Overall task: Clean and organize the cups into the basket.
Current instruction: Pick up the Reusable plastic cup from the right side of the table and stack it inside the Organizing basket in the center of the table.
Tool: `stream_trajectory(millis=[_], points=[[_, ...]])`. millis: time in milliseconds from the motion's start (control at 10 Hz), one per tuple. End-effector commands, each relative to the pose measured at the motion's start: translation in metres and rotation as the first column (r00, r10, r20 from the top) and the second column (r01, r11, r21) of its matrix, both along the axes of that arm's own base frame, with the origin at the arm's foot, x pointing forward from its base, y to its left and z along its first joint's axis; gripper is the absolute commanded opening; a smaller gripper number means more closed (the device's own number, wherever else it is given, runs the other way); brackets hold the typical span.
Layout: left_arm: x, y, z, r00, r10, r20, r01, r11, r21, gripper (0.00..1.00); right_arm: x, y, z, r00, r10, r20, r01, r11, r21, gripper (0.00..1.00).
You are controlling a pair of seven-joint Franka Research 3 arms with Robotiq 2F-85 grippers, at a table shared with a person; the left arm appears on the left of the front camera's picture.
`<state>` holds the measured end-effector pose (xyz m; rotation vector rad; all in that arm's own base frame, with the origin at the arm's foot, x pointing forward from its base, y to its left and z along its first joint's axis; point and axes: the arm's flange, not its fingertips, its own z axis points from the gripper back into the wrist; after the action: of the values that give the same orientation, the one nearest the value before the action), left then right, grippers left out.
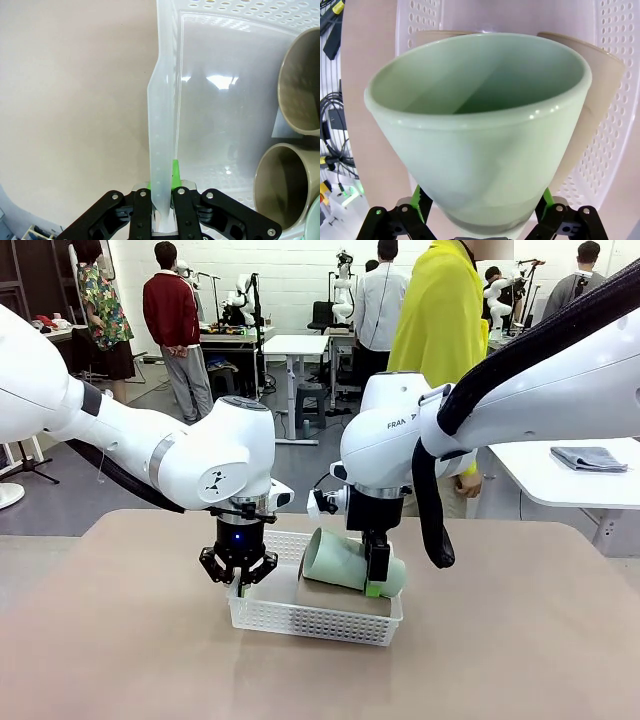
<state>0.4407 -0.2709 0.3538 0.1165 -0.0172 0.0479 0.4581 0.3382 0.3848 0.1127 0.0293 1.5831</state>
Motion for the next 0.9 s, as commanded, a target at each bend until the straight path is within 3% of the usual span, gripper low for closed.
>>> stream_trajectory(millis=[0,200,400,600,800], points=[[-0.001,0.002,-0.003,1.000,-0.007,-0.007,0.007,1.000,0.008,0.00,-0.005,-0.005,0.003,1.000,-0.014,0.022,0.013,0.999,0.034,1.00],[-0.001,0.002,-0.003,1.000,-0.007,-0.007,0.007,1.000,0.008,0.00,-0.007,-0.038,0.028,0.993,-0.099,0.060,0.093,0.992,0.090,1.00],[-0.001,0.002,-0.003,1.000,-0.007,-0.007,0.007,1.000,0.008,0.00,-0.011,-0.100,0.052,0.983,-0.174,0.049,0.158,0.958,0.241,1.00],[-0.001,0.002,-0.003,1.000,-0.007,-0.007,0.007,1.000,0.008,0.00,-0.031,-0.192,0.059,0.988,-0.157,-0.001,0.138,0.862,0.488,1.00],[-0.001,0.002,-0.003,1.000,-0.007,-0.007,0.007,1.000,0.008,0.00,-0.060,-0.277,0.053,0.988,-0.155,0.010,0.109,0.739,0.665,1.00]])
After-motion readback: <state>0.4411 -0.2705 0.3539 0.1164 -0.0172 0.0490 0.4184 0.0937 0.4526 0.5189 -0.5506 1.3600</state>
